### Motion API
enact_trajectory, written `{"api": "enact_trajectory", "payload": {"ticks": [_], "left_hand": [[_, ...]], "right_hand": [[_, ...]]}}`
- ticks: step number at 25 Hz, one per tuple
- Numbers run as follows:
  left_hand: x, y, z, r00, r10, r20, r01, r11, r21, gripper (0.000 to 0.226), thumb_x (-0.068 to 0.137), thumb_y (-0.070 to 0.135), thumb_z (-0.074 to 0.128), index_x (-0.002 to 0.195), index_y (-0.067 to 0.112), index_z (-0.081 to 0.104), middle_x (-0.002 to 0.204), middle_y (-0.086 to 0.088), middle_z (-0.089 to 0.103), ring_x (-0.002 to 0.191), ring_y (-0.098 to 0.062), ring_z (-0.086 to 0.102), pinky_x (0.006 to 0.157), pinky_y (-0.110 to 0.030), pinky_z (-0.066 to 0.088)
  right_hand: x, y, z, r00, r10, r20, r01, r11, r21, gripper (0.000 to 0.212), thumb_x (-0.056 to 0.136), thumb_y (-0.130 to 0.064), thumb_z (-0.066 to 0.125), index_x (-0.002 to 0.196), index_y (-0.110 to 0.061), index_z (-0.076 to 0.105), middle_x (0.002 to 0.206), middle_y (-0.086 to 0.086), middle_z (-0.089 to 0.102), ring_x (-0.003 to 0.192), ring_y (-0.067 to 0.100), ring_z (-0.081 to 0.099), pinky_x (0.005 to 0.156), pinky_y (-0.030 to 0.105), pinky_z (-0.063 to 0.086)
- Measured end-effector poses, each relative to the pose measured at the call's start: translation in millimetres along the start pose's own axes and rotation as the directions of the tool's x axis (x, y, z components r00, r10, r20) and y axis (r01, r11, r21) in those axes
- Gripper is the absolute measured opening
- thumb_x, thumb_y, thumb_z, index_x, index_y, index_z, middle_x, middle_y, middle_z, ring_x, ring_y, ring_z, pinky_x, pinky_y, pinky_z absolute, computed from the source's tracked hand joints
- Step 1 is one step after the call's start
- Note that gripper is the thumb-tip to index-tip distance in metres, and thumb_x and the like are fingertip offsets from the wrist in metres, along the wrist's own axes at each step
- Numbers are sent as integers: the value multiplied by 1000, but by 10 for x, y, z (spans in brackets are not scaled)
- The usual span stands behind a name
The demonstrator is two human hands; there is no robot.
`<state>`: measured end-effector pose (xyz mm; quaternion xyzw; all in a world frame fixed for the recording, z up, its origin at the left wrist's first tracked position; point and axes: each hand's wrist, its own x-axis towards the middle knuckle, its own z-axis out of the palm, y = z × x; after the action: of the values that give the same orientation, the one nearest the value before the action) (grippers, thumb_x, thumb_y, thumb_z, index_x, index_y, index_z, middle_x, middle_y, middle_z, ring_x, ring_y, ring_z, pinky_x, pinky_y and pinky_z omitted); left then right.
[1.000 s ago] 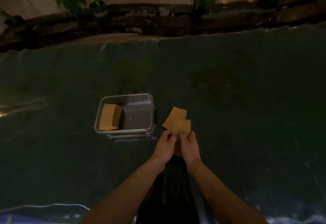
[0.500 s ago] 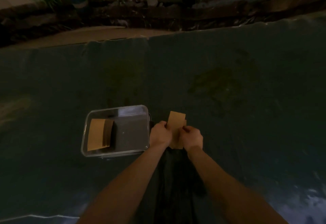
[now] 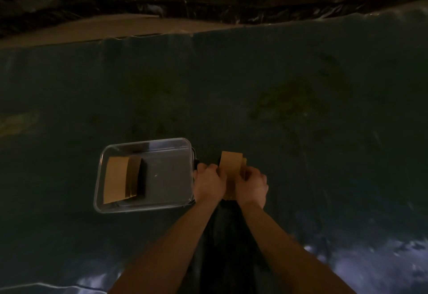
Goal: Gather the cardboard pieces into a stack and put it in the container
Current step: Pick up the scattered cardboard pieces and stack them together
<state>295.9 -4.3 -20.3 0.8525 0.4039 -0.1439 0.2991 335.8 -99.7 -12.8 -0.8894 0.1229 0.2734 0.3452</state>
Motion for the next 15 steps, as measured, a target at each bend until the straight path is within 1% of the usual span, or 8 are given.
{"api": "enact_trajectory", "payload": {"ticks": [2,3,6,8,9,11,13,15], "left_hand": [[0,9,14,999,-26,25,27,998,-48,34,98,36,49,115,10,64,129,-14,52,112,-29,56,97,-43,47],[5,16,26,999,-29,39,32,997,-70,34,99,34,49,114,8,64,128,-15,53,109,-29,58,96,-42,49],[-8,95,111,994,-41,98,51,993,-104,30,100,29,46,110,5,63,121,-17,59,100,-27,62,85,-35,49],[-59,145,204,991,-25,134,32,998,-52,27,100,23,45,109,5,62,117,-17,62,105,-29,59,79,-31,42],[-77,150,233,990,-15,140,21,999,-41,26,100,21,44,109,5,62,115,-18,63,109,-30,56,80,-31,41],[-61,125,250,987,-26,160,51,987,-150,27,101,23,44,106,3,61,112,-19,64,111,-33,55,82,-34,42],[-20,73,225,979,-64,192,115,956,-269,32,102,28,43,111,4,61,117,-20,61,107,-32,58,83,-34,43],[9,29,204,965,-84,247,172,917,-360,34,102,31,41,116,6,60,122,-19,60,106,-30,60,91,-37,47]], "right_hand": [[6,9,-13,996,76,53,-79,996,49,63,92,-33,57,147,-12,35,148,15,37,131,37,40,106,47,39],[5,5,-18,989,110,101,-118,990,79,69,91,-36,58,149,-10,31,149,16,36,131,36,41,107,46,39],[53,-40,-30,960,190,206,-226,960,166,72,88,-37,61,147,-7,32,145,19,42,127,35,48,103,43,44],[106,-101,-46,934,255,251,-302,938,168,70,87,-35,62,142,-4,34,141,20,44,124,37,49,102,48,45],[132,-135,-57,915,290,281,-340,929,146,70,86,-37,63,140,-3,34,141,20,43,124,37,48,102,49,45],[182,-168,-88,884,327,335,-380,919,104,75,85,-42,65,141,-3,33,142,18,42,125,36,47,102,49,45],[213,-166,-99,872,331,361,-397,909,124,79,83,-43,69,141,-4,32,143,17,40,126,34,45,103,47,44],[195,-168,-71,868,336,365,-404,906,125,80,81,-46,69,140,-8,30,142,15,34,127,34,41,105,47,41]]}}
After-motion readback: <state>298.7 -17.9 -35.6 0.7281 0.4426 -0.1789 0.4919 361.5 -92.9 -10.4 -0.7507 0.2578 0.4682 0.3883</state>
